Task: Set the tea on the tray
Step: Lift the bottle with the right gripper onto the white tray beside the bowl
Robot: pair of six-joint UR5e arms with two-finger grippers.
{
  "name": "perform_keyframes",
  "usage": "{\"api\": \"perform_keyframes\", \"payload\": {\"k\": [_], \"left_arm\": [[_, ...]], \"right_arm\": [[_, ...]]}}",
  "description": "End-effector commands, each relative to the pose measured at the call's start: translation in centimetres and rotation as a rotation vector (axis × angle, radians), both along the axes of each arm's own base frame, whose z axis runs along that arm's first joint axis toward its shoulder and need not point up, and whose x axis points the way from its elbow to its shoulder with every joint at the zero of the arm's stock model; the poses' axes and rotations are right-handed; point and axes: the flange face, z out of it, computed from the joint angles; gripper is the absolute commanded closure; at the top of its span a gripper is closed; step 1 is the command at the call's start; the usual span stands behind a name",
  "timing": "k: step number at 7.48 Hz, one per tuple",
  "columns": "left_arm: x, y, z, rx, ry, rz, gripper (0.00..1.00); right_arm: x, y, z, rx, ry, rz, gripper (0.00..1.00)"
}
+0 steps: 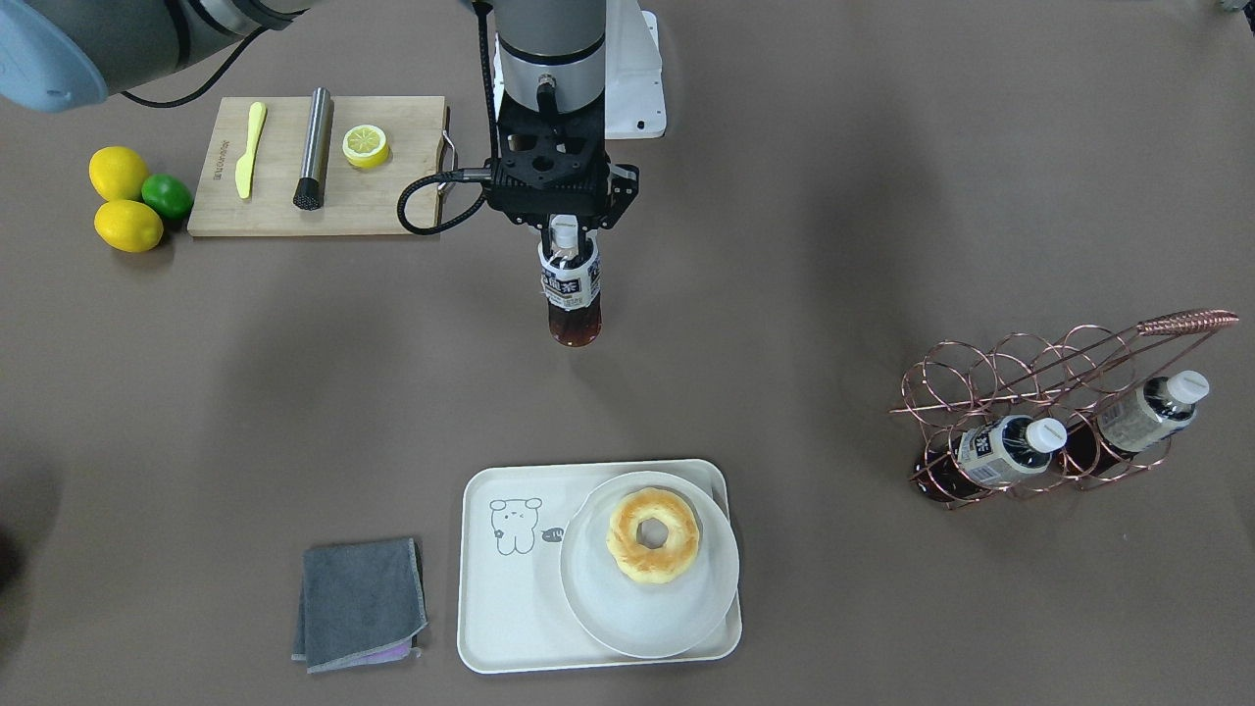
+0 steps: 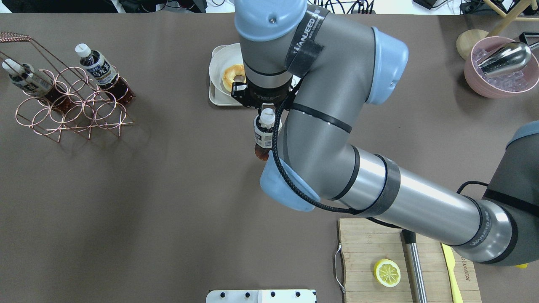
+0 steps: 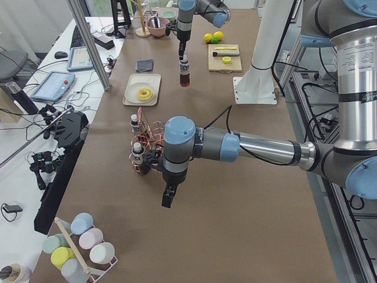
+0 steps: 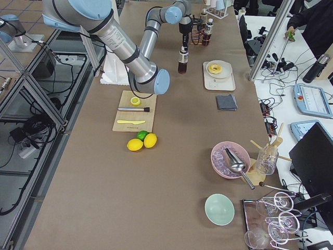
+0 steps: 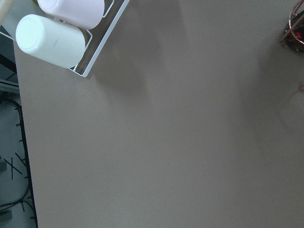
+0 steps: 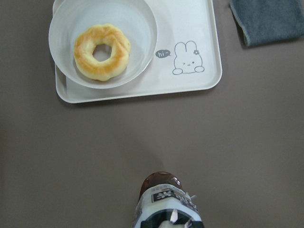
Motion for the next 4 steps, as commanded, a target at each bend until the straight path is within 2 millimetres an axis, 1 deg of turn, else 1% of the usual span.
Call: {"api": "perform_keyframes", "payload": {"k": [1, 2, 3, 4], "left_arm": [[0.0, -0.1, -0.2, 0.005, 0.000, 0.000, 0.02], [0.0, -0.1, -0.3, 0.006, 0.001, 0.000, 0.02], [0.3, -0.1, -0.4, 0.006, 0.033, 0.005, 0.02], [0.4, 0.0, -0.5, 0.007, 0.048, 0.007, 0.02]], "right_arm": [[3.9, -6.7, 0.0, -0.025, 0.001, -0.004, 1.00], [4.2, -9.5, -0.5, -0.032, 0.021, 0.001, 1.00], [4.6, -12.9, 0.0, -0.028, 0.015, 0.015, 1.00], [4.8, -16.8, 1.5, -0.042, -0.016, 0.029, 1.00]]}}
